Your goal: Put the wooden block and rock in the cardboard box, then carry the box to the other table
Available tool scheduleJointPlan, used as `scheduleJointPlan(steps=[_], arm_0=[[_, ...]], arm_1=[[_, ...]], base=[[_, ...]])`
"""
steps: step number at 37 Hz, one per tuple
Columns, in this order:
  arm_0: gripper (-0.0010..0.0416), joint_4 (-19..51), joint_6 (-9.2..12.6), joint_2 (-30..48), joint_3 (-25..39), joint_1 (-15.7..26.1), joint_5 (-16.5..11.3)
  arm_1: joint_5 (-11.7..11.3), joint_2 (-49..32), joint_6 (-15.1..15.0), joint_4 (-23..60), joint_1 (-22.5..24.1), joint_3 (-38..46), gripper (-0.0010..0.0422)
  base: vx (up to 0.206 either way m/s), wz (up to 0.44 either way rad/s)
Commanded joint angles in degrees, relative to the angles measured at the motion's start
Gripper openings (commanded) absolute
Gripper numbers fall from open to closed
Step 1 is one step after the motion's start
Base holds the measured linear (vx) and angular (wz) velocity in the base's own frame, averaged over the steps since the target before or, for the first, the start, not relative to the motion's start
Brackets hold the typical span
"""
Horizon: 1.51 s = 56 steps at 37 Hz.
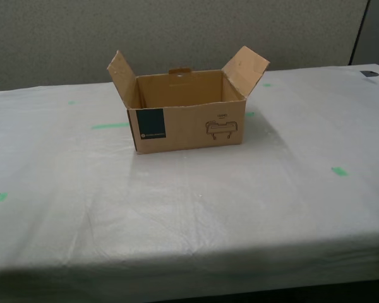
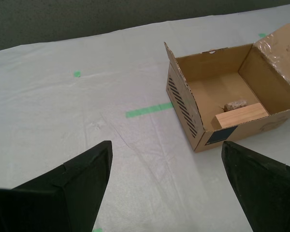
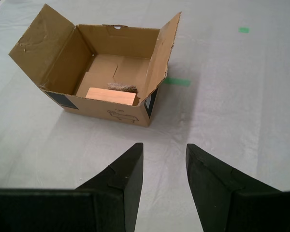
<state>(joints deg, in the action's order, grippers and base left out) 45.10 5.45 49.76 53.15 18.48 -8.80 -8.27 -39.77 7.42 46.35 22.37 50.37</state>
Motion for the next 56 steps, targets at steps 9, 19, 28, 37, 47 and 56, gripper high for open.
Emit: scheduleJointPlan(steps=[9,19,28,37,47,56], arm_0=[[0.0119,-0.2,0.1,0.0,0.0,0.0,0.1],[0.0119,-0.2,0.6,0.0,0.0,0.0,0.1],[0.0119,-0.6,0.6,0.0,0.0,0.0,0.1],[0.0119,-0.6,0.6,0.0,0.0,0.0,0.1],[0.0119,-0.6,0.6,0.0,0.0,0.0,0.1],[0.0119,-0.5,0.6,0.0,0.0,0.0,0.1]], arm_1=[[0.2,0.0,0.0,0.0,0.0,0.0,0.0307],[0.2,0.0,0.0,0.0,0.0,0.0,0.0307],[0.2,0.0,0.0,0.0,0.0,0.0,0.0307],[0.2,0.0,0.0,0.0,0.0,0.0,0.0307],[0.2,0.0,0.0,0.0,0.0,0.0,0.0307],[0.2,0.0,0.1,0.0,0.0,0.0,0.0307]], base=[[0.0,0.0],[0.0,0.0],[0.0,0.0],[0.0,0.0],[0.0,0.0],[0.0,0.0]])
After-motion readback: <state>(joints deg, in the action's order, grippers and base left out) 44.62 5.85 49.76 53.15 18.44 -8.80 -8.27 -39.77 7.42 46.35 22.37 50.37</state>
